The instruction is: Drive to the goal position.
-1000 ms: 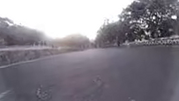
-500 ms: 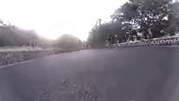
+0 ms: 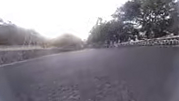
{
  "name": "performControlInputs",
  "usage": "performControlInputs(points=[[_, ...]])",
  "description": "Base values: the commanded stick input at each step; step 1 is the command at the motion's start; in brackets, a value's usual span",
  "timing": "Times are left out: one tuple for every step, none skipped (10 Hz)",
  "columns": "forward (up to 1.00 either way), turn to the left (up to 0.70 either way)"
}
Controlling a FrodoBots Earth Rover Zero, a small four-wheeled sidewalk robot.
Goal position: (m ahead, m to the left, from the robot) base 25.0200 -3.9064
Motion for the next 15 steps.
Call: performControlInputs(points=[[0.7, 0.0], [0.7, 0.0], [0.7, 0.0], [0.7, 0.0], [0.7, 0.0], [0.7, 0.0], [0.7, 0.0], [0.7, 0.0], [0.7, 0.0], [0.7, 0.0], [0.7, 0.0], [0.7, 0.0], [0.7, 0.0], [0.7, 0.0], [0.7, 0.0]])
